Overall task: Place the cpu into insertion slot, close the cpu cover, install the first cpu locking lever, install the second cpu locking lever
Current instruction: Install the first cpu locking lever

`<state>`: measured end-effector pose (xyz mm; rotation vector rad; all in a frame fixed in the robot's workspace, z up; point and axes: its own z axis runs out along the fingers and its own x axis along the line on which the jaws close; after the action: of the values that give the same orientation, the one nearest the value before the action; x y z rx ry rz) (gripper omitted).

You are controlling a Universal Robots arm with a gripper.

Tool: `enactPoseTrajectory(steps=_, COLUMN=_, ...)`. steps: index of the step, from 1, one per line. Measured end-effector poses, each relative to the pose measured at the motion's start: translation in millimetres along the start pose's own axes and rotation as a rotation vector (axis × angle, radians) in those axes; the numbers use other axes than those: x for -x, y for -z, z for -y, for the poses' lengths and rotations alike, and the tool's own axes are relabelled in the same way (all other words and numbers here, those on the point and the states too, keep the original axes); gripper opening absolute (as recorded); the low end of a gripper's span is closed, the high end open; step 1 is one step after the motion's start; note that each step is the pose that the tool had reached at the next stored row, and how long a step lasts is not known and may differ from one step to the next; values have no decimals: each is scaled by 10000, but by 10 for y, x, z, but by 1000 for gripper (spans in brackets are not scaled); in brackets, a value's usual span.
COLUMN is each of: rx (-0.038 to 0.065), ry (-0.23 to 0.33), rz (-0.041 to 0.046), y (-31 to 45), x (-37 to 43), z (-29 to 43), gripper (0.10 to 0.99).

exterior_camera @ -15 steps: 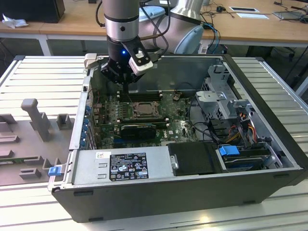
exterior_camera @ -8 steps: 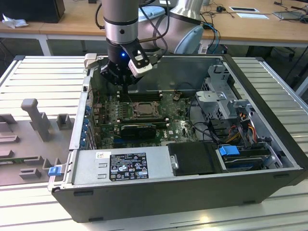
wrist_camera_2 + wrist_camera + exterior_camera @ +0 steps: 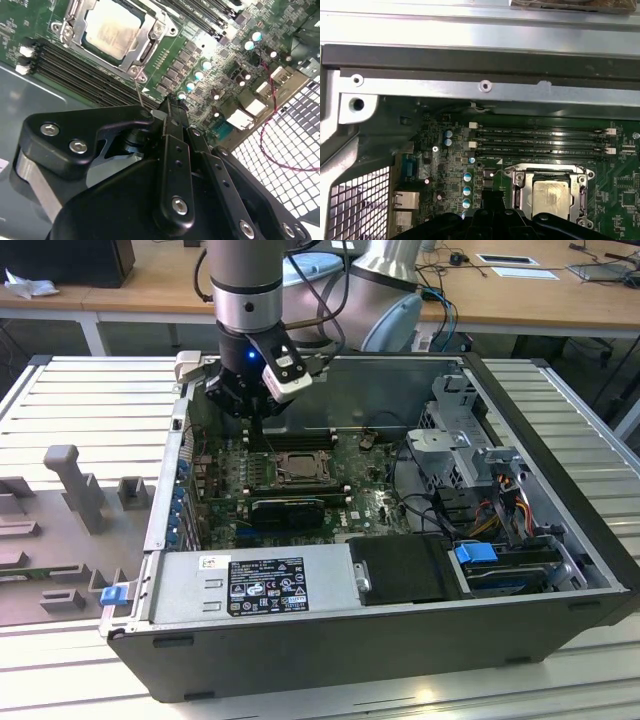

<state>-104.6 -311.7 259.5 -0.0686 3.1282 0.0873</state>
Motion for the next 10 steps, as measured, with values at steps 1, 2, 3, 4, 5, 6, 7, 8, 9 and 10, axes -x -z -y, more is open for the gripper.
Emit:
enactPoseTrajectory(steps=1, rx=2, ry=24, rz=-1, y=-4, x=-21, z=-1, gripper=106)
enactPoseTrajectory(steps=2, rx=3, ry=41, rz=-1, y=-8, x=-34, z=-1, gripper=106)
enactPoseTrajectory(steps=3, rx=2, ry=63, rz=-3, y=-11, x=-43, z=-1, gripper=106)
enactPoseTrajectory(steps=4, rx=3, ry=113, rz=-6, y=-20, x=-54, z=-2, gripper=106)
enactPoseTrajectory(steps=5, rx=4, ry=140, rz=-7, y=-25, x=-60, z=-4, gripper=106)
enactPoseTrajectory(steps=6, rx=2, ry=170, rz=-11, y=-27, x=-70, z=-8, gripper=106)
enactPoseTrajectory(steps=7, rx=3, ry=196, rz=-12, y=-29, x=-77, z=-16, gripper=106)
enactPoseTrajectory(steps=8, rx=4, ry=223, rz=-12, y=-30, x=-82, z=-26, gripper=106)
enactPoseTrajectory(steps=9, rx=4, ry=247, rz=-14, y=-31, x=-85, z=-42, gripper=106)
enactPoseTrajectory(steps=10, rx=5, ry=260, rz=-14, y=-32, x=-86, z=-56, gripper=106)
